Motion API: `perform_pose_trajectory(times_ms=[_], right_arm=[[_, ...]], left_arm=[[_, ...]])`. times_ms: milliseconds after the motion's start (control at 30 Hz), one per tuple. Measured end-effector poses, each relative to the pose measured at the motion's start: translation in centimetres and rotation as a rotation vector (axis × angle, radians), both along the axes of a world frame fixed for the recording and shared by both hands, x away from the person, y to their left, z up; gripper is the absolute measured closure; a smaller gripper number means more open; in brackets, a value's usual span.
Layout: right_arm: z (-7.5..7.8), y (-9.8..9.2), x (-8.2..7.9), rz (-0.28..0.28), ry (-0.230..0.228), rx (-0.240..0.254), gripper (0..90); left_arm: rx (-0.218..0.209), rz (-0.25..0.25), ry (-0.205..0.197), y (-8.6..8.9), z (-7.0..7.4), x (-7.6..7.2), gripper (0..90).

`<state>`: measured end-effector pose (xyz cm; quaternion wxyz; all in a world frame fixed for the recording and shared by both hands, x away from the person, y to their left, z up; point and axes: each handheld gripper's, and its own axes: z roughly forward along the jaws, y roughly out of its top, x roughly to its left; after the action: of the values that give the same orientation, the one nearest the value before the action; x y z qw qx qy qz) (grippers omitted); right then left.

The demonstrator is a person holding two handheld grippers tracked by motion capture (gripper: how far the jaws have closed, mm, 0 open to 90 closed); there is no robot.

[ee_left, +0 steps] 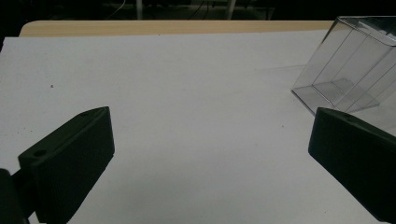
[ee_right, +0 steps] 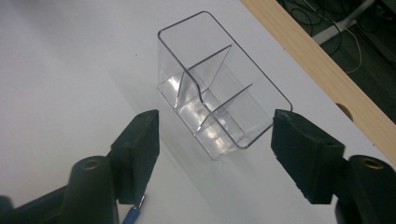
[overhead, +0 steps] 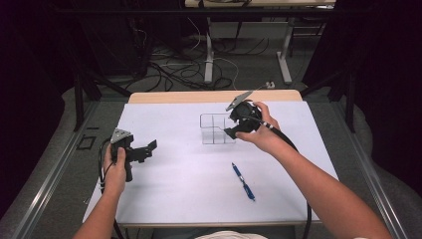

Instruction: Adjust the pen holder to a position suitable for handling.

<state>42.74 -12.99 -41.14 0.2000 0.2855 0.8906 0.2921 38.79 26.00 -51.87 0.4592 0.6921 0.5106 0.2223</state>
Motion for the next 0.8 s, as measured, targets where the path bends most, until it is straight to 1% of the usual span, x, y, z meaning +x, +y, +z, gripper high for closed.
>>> perform_pose_trajectory(times_ms=[67,100,133,200,267,333,500,600,667,733,800], right_arm=[[-0.1,-0.4,-0.5,-0.026,-0.022,0.039,25.0],[0.0,-0.7,-0.7,-0.037,-0.021,0.05,22.1],[-0.1,-0.9,-0.9,-0.054,-0.03,0.068,19.1],[-0.1,-1.4,-1.3,-0.087,-0.014,0.092,14.9],[-0.3,-1.9,-1.5,-0.117,-0.017,0.109,13.4],[-0.4,-2.5,-1.8,-0.153,-0.01,0.137,9.9],[-1.3,-4.0,-2.3,-0.223,0.043,0.226,0.0],[-1.8,-4.8,-2.6,-0.264,0.063,0.269,0.0],[-2.1,-5.2,-2.9,-0.279,0.072,0.304,0.0],[-2.3,-5.5,-3.2,-0.291,0.076,0.328,0.0],[-2.4,-5.6,-3.7,-0.299,0.068,0.324,0.0]], left_arm=[[-0.002,0.0,0.0,0.0,0.0,0.0,0.4],[-0.001,-0.002,-0.001,0.0,0.0,0.0,0.4],[-0.002,-0.002,0.0,0.0,0.0,0.0,0.4],[-0.002,-0.002,0.002,-0.1,0.0,0.0,0.4],[-0.002,-0.001,0.003,-0.1,0.0,0.0,0.4],[-0.004,-0.002,0.004,-0.1,0.0,0.0,0.4],[-0.002,-0.002,0.003,-0.2,0.0,0.0,0.4],[-0.001,-0.002,0.003,-0.2,-0.1,-0.1,0.4],[0.0,-0.002,0.004,-0.2,-0.1,-0.1,0.4],[-0.002,-0.003,0.006,-0.2,-0.1,-0.1,0.4],[-0.003,-0.005,0.007,-0.3,-0.1,-0.1,0.4]])
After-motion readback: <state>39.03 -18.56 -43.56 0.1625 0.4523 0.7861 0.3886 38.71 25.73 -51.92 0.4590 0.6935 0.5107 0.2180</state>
